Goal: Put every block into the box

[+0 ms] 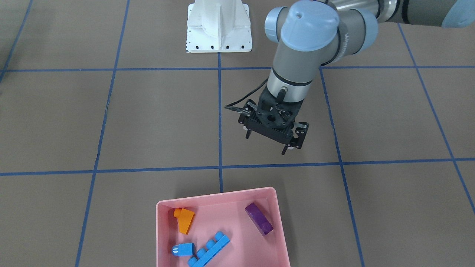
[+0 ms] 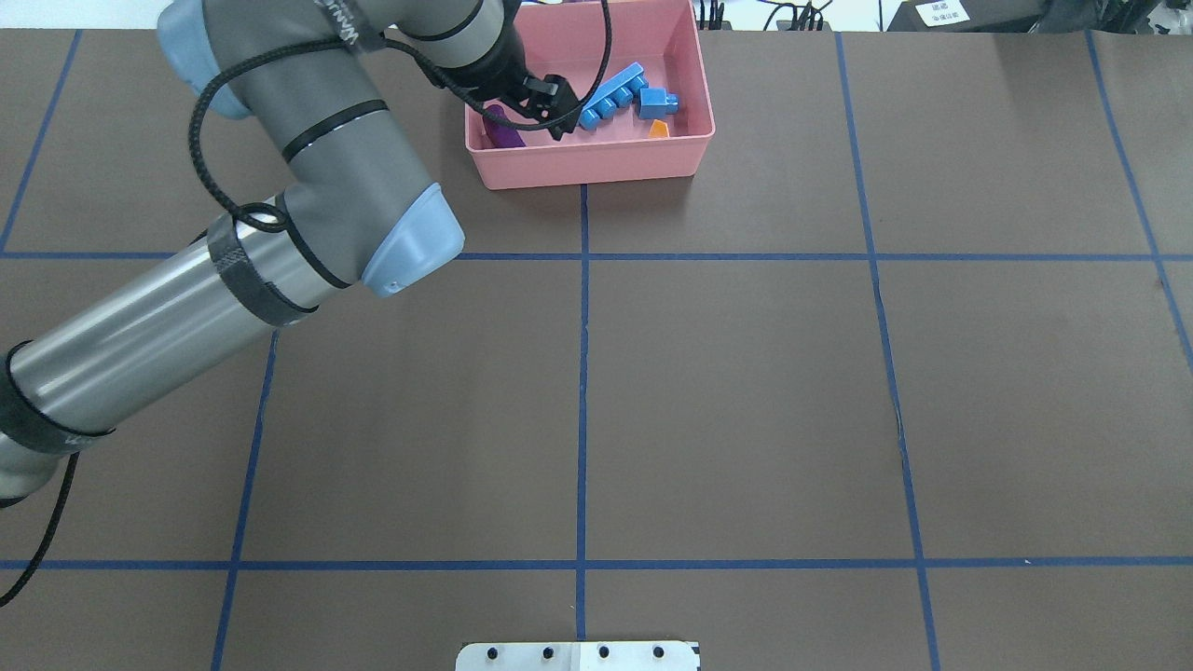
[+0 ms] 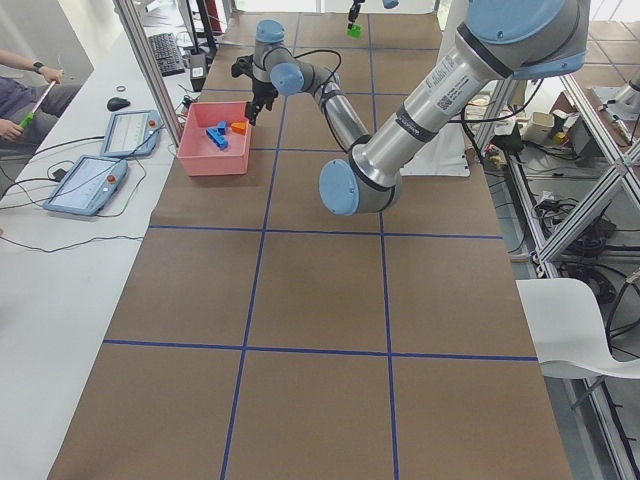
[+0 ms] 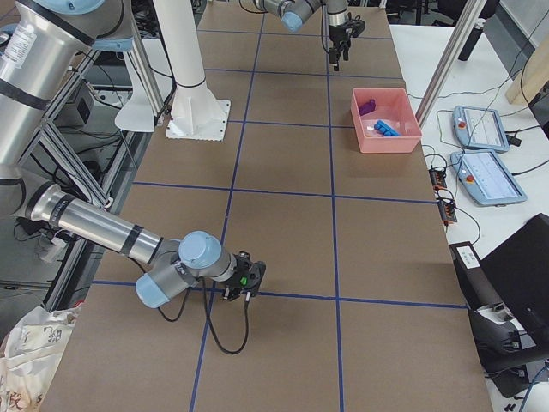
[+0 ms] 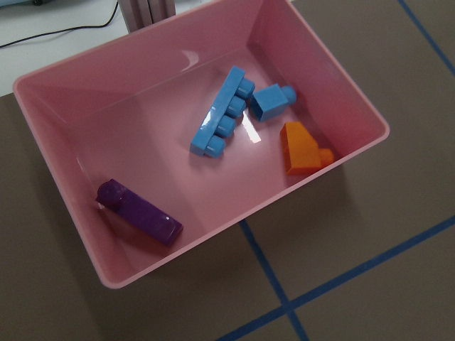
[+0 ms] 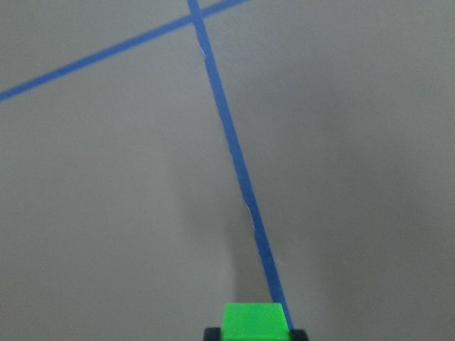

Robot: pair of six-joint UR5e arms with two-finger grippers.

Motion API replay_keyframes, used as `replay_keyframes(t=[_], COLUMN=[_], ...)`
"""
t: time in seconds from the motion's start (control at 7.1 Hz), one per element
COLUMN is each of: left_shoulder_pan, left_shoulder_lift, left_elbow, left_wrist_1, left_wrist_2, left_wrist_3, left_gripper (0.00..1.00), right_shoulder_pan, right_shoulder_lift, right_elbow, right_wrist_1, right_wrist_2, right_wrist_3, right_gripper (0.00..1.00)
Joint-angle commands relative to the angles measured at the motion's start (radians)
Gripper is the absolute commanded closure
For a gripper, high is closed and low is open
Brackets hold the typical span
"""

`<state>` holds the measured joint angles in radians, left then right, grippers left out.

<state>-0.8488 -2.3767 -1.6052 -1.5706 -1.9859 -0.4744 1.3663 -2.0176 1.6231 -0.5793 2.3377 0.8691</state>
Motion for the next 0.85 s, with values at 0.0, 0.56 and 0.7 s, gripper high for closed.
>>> replay_keyframes(t=[0.0,0.56,0.7], left_shoulder_pan=[-0.054,-0.211,-0.245], left_shoulder_lift=[0.140,0.377,0.434], left_elbow=[-0.068,-0.220,-0.237], left_wrist_1=[0.037,0.035,0.032], left_wrist_2=[-0.013,-0.155,-0.166], left_wrist_3=[0.138,0.151,0.154], left_gripper=[0.00,0.00,0.00], right_shoulder_pan=[0.077,0.058,0.007], right_shoulder_lift=[0.246,0.803,0.920], right_elbow=[0.076,0.060,0.025], right_wrist_1=[-0.420,-1.067,-1.144], right_wrist_2=[0.003,-0.032,-0.055], right_wrist_3=[-0.153,-0.291,-0.279], right_gripper=[1.00,1.00,1.00])
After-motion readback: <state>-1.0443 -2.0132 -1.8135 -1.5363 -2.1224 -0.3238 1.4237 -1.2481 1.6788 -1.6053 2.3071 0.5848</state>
